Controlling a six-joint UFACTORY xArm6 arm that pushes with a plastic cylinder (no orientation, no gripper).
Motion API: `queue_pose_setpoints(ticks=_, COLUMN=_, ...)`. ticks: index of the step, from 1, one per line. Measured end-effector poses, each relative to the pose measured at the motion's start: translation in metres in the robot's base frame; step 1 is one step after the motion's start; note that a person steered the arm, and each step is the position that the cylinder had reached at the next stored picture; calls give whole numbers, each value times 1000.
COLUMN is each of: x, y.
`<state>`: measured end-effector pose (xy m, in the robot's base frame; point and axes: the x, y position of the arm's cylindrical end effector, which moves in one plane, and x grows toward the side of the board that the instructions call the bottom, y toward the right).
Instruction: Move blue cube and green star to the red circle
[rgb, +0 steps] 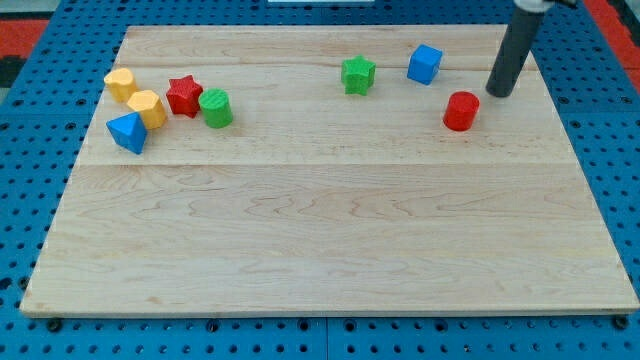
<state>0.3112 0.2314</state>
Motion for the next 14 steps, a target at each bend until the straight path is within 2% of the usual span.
queue_pose_setpoints(ticks=1, x=29, y=-69)
queue_pose_setpoints(ticks=2, x=66, y=-46)
queue_pose_setpoints(ticks=3, x=51, y=-44)
queue_pose_setpoints(ticks=4, x=-13, y=-16)
queue_pose_setpoints(ticks=5, x=-41, y=71)
queue_pose_setpoints(ticks=6, x=-70, y=-7)
queue_pose_setpoints(ticks=7, x=-40, y=-78)
queue_pose_setpoints(ticks=8, x=3, y=-102)
queue_pose_setpoints(ticks=10, x=-49, y=-74)
queue_pose_setpoints(ticks=11, x=-77, y=-96)
queue_pose_setpoints(ticks=12, x=-66, y=-182)
queue_pose_setpoints(ticks=13, x=-35, y=-219)
queue_pose_setpoints(ticks=14, x=-14, y=-137)
